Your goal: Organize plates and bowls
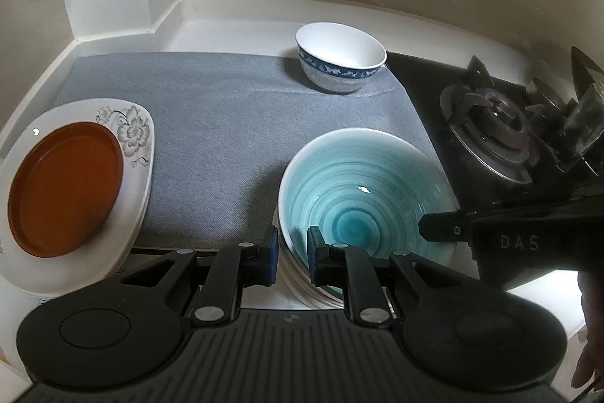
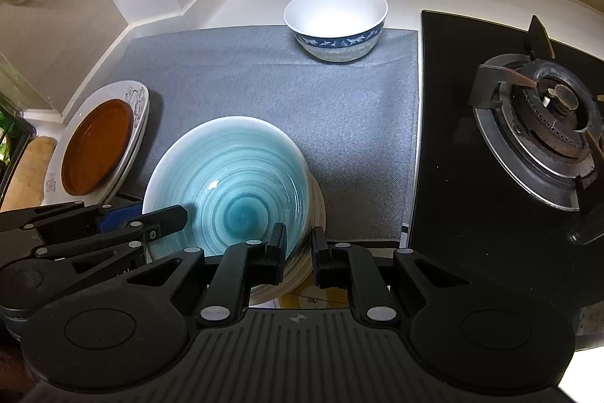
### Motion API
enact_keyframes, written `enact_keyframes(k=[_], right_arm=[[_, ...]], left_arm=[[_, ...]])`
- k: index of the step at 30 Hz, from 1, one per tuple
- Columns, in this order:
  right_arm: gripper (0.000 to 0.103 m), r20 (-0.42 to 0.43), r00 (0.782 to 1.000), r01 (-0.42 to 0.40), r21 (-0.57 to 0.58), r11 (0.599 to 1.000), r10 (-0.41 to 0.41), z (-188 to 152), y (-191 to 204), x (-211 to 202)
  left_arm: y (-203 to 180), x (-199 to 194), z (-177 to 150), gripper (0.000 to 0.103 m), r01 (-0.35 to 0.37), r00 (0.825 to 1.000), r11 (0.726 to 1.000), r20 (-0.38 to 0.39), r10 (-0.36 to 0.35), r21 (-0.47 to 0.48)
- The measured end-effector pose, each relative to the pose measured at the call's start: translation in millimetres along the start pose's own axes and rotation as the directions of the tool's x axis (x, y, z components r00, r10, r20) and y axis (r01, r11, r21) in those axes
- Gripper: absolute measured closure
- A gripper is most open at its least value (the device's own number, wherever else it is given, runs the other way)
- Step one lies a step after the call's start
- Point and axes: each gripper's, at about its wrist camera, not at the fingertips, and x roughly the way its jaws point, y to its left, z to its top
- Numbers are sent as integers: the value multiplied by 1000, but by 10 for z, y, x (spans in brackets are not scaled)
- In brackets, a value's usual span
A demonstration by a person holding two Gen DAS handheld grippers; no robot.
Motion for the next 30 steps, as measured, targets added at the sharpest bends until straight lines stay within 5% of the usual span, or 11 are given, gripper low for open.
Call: enact_keyframes(k=[11, 13, 20, 25, 30], right_arm=[[87, 71, 997, -25, 0, 1000, 25, 82, -87, -129], [94, 77, 997, -31, 2, 1000, 30, 91, -105, -144], [100, 7, 1000, -22, -14, 1000, 22, 185, -97, -119], [95, -15, 999, -43, -34, 998, 43, 237, -111, -93], [95, 64, 994, -84, -7, 996, 84, 280, -247, -194]], left_arm=[[-61, -77, -3, 90, -27, 999, 1000, 34, 27, 0], [-47, -93, 2, 91, -24, 999, 1000, 21, 24, -13], [-76, -100, -10, 91, -43, 999, 999, 11, 44, -33], [-101, -170, -19, 84, -52, 998, 998, 37, 54, -45], [-71, -347, -16, 74, -58, 991, 997, 114, 65, -58]])
